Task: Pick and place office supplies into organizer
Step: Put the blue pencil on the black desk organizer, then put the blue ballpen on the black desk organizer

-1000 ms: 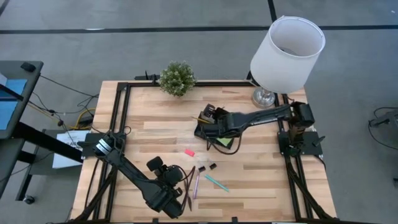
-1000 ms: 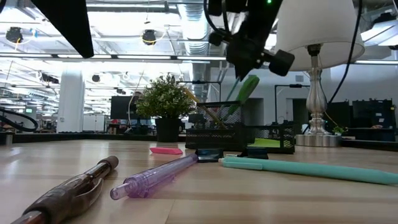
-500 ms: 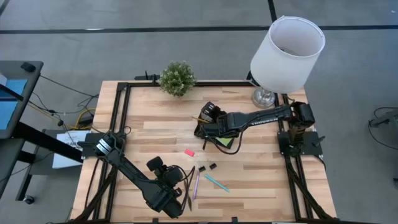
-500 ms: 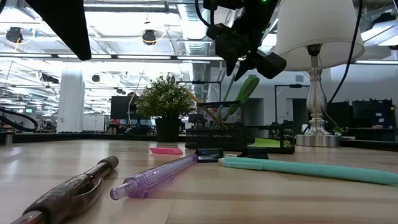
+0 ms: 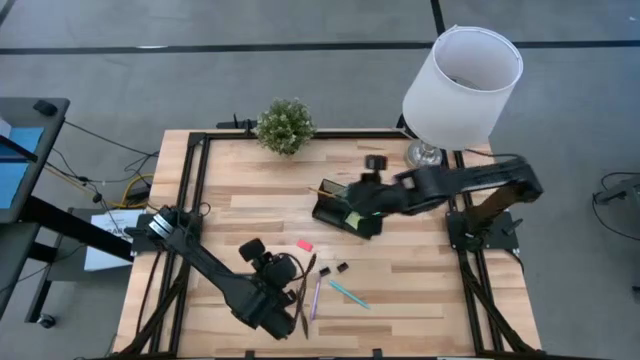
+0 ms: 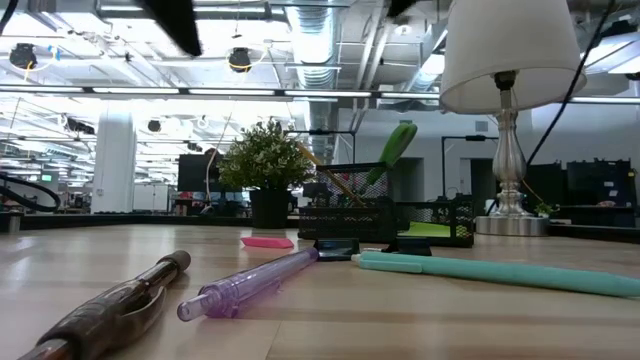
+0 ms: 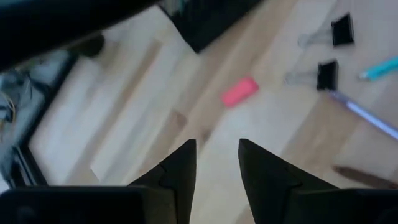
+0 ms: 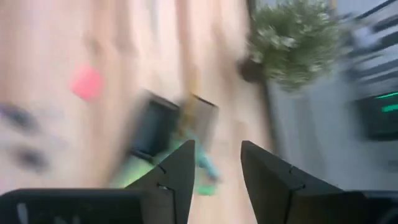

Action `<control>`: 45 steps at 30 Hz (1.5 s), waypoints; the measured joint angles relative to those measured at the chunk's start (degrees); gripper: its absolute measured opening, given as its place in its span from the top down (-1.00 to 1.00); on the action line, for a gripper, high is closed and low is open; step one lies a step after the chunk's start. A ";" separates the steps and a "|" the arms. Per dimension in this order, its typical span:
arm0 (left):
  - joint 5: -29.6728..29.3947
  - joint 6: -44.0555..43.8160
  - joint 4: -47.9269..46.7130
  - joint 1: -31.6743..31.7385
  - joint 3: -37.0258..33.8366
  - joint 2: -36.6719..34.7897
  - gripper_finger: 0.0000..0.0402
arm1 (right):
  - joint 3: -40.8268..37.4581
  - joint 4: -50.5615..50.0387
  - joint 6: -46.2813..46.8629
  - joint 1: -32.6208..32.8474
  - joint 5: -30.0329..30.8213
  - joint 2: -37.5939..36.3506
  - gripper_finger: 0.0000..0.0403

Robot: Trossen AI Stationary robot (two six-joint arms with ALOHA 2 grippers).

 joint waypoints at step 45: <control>26.65 23.10 17.86 18.49 -0.01 -16.23 0.26 | -5.81 9.09 50.42 20.32 -24.35 21.84 0.00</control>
